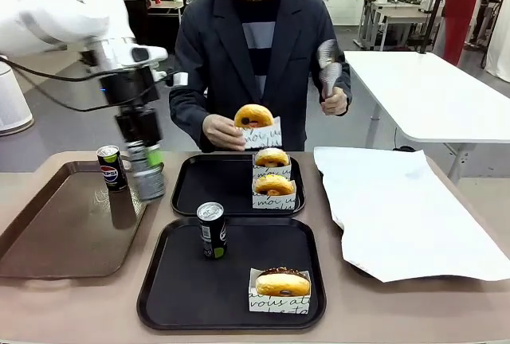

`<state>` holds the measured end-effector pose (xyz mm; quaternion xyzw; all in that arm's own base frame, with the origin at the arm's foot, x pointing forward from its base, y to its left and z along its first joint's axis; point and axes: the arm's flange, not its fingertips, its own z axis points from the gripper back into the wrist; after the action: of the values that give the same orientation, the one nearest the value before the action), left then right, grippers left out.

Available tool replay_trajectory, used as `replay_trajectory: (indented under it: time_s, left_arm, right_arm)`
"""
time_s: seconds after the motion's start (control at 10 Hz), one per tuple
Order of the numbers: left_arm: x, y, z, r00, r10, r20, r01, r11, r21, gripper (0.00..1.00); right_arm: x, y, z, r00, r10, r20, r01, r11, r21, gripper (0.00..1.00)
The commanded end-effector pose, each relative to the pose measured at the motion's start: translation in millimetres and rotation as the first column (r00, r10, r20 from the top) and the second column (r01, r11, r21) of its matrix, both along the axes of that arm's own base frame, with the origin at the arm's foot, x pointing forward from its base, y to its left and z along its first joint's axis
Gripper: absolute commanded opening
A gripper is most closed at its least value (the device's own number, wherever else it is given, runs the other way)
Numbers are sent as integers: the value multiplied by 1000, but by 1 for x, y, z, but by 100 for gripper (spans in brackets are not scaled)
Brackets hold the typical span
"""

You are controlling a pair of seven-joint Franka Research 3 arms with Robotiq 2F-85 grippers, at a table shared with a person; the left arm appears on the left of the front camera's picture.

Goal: Set up donuts and drinks on trays.
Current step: Pick up one Pepsi coke from the Handle tray and place it on the Flat Tray without a Pepsi coke.

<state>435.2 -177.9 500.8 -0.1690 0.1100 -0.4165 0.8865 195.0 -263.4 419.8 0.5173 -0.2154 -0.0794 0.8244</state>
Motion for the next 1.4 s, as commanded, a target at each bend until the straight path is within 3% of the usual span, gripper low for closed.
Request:
replay_trajectory:
  time_s: [0.0,0.1,0.2,0.5,0.6,1.0,1.3]
  left_arm:
    - [-95,54,19,960,-272,-63,277,956,98,59]
    - [-122,61,20,960,-278,-31,280,953,115,59]
    - [-128,62,21,960,-279,-17,279,949,147,59]
    - [-105,59,17,983,-181,4,178,971,158,59]
    - [-135,66,26,964,-263,-38,266,951,157,59]
    - [-128,62,20,968,-251,-32,252,955,154,59]
    - [-69,9,27,969,-176,174,129,959,253,59]
  right_arm:
    - [2,-2,1,999,-4,37,3,1000,15,100]
    - [2,-2,1,999,-4,37,3,1000,15,100]
    - [2,-2,1,999,-4,37,3,1000,15,100]
    - [2,-2,1,999,-4,37,3,1000,15,100]
    - [2,-2,1,999,-4,37,3,1000,15,100]
    - [2,-2,1,999,-4,37,3,1000,15,100]
    - [2,-2,1,999,-4,37,3,1000,15,100]
